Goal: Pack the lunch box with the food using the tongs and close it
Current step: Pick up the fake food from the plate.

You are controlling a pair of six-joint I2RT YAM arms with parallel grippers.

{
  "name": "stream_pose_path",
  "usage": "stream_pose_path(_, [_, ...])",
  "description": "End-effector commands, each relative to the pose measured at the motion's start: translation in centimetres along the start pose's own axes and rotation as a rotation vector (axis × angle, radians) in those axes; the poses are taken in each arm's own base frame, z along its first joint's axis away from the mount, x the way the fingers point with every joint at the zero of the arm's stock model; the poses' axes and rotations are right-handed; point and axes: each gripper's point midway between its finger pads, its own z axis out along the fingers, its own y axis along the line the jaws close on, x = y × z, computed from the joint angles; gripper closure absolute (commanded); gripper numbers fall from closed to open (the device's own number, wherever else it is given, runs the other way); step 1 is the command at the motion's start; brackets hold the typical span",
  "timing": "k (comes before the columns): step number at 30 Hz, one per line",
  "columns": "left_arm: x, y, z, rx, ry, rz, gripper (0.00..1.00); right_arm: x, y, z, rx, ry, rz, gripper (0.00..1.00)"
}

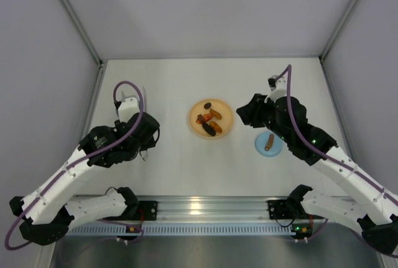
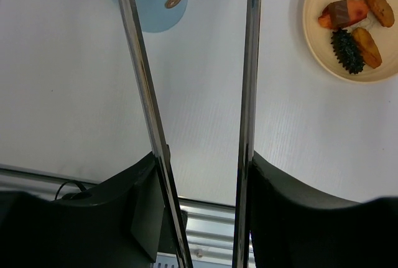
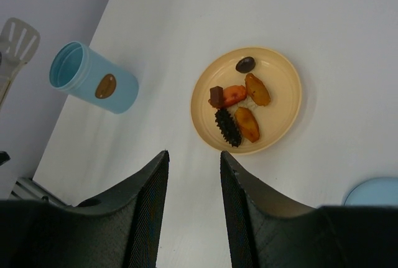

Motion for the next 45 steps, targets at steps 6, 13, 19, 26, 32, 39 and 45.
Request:
stream_pose_path(6, [0.0,-4.3,-0.6,0.188,0.074,0.206,0.47,-2.9,0.1,-1.4,0.04,-0.065,-0.049,0.61])
stream_pose_path(13, [2.4,-9.8,0.8,0.364,0.188,0.312,0.49,-2.6,-1.1,-2.0,0.087,-0.068,-0.055,0.61])
stream_pose_path(19, [4.3,-11.6,2.5,0.395,0.243,0.34,0.49,-1.9,-2.0,-2.1,0.115,-0.055,-0.057,0.61])
stream_pose_path(26, [6.6,-13.6,5.4,0.403,0.287,0.346,0.48,-1.5,-2.5,-2.3,0.131,-0.048,-0.064,0.61])
stream_pose_path(32, [7.9,-15.1,7.6,0.385,0.319,0.372,0.48,-1.0,-3.0,-2.4,0.148,-0.039,-0.073,0.61])
stream_pose_path(39, [8.7,-16.0,9.9,0.337,0.338,0.394,0.5,-0.7,-3.3,-2.6,0.154,-0.037,-0.076,0.62])
stream_pose_path(45, [9.1,-15.7,10.9,0.299,0.353,0.4,0.51,-0.6,-3.3,-2.6,0.15,-0.037,-0.077,0.62])
